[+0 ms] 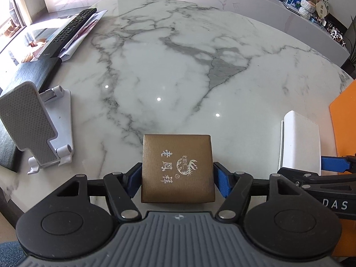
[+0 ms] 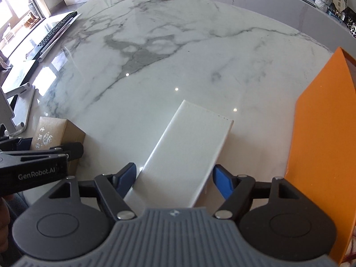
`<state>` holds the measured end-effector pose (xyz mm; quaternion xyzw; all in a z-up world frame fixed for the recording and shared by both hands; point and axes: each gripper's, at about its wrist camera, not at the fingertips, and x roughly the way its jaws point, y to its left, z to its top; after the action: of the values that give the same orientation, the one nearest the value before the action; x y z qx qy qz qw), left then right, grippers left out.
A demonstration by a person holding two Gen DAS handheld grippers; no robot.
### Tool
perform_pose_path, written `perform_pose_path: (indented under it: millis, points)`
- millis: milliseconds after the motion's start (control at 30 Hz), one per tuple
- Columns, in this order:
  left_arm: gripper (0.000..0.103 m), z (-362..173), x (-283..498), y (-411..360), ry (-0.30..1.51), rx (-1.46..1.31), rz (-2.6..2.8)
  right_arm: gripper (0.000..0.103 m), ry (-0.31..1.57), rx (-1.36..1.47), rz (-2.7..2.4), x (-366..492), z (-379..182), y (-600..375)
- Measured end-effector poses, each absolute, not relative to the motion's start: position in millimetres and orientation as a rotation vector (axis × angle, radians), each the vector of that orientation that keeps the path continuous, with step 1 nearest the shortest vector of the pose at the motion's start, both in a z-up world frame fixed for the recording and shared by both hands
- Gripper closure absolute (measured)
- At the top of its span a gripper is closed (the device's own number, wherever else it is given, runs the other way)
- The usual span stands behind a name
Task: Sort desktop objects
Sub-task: 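Grasp the brown gift box with the left tool while the right tool grasps the white box, then lift both boxes and carry them over the shoebox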
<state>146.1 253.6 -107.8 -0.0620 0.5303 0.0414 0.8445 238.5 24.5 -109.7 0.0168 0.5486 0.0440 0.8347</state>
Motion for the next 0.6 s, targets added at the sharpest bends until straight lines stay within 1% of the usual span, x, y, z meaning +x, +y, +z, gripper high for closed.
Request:
perform_pose_path:
  millis: [67, 133, 233, 400, 600]
  points:
    - [0.025, -107.7, 146.3, 253.5, 1.120, -0.131, 0.087, 0.028, 1.196, 0.088, 0.087, 242.7, -112.6, 19.1]
    - [0.025, -107.8, 146.6, 254.6, 1.121, -0.141, 0.085, 0.026, 1.221, 0.131, 0.084, 244.0, -116.4, 16.9]
    - [0.033, -107.6, 146.0, 255.2, 1.115, -0.139, 0.088, 0.030, 1.201, 0.125, 0.077, 241.0, -115.4, 19.9]
    - [0.033, -107.1, 144.4, 253.3, 1.104, -0.130, 0.065, 0.035, 1.178, 0.102, 0.103, 233.1, -111.3, 19.8]
    - [0.033, -102.8, 141.0, 246.9, 1.070, -0.106, 0.031, 0.039, 1.114, 0.043, 0.185, 221.6, -86.7, 15.9]
